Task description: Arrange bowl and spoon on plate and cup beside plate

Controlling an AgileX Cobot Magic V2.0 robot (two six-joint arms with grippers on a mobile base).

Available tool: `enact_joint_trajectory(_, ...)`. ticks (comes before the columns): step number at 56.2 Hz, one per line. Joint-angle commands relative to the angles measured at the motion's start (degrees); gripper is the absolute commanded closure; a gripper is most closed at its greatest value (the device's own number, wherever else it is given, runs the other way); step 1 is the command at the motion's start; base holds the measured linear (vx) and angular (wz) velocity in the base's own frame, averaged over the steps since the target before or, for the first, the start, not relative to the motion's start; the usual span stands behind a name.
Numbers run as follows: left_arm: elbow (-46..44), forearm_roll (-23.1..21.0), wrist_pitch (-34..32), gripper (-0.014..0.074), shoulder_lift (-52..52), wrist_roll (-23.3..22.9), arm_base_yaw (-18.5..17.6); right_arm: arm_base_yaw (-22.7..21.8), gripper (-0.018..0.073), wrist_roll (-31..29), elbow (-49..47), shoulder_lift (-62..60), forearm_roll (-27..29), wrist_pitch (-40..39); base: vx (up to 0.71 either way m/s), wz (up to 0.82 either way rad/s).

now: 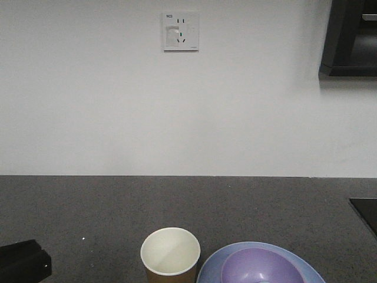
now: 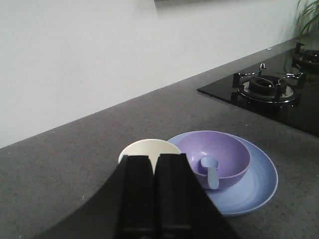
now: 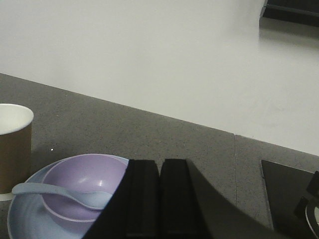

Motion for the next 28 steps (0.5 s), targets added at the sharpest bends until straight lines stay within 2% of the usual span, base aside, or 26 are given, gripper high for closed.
enact_joint_trajectory(1, -1.3, 0.1, -5.0, 0.0603, -0.1, -0.6, -0.1, -0.1, 0.0568, -0.5, -1.4, 0.5, 0.1, -5.0, 0.00, 0.00)
enact_joint_trajectory(9, -0.9, 0.2, -5.2, 0.0603, -0.1, -0.5, -0.1, -0.1, 0.0568, -0.5, -1.4, 0.5, 0.1, -5.1, 0.00, 0.00)
enact_joint_trajectory(14, 0.8, 2.4, -5.5, 0.0603, -1.3, 2.1, 1.3, -0.1, 0.0568, -0.5, -1.4, 0.5, 0.1, -5.1, 0.00, 0.00)
enact_joint_trajectory(18, 3.3, 1.9, -5.4, 0.0603, -3.3, 3.0, 4.3, -0.1, 0.0568, -0.5, -1.4, 0.5, 0.1, -5.1, 0.00, 0.00)
enact_joint_trajectory(28, 15.3, -1.3, -6.8, 0.0603, -13.5, 2.4, 19.7, -0.1, 0.0568, -0.5, -1.4, 0.5, 0.1, -5.1, 0.00, 0.00)
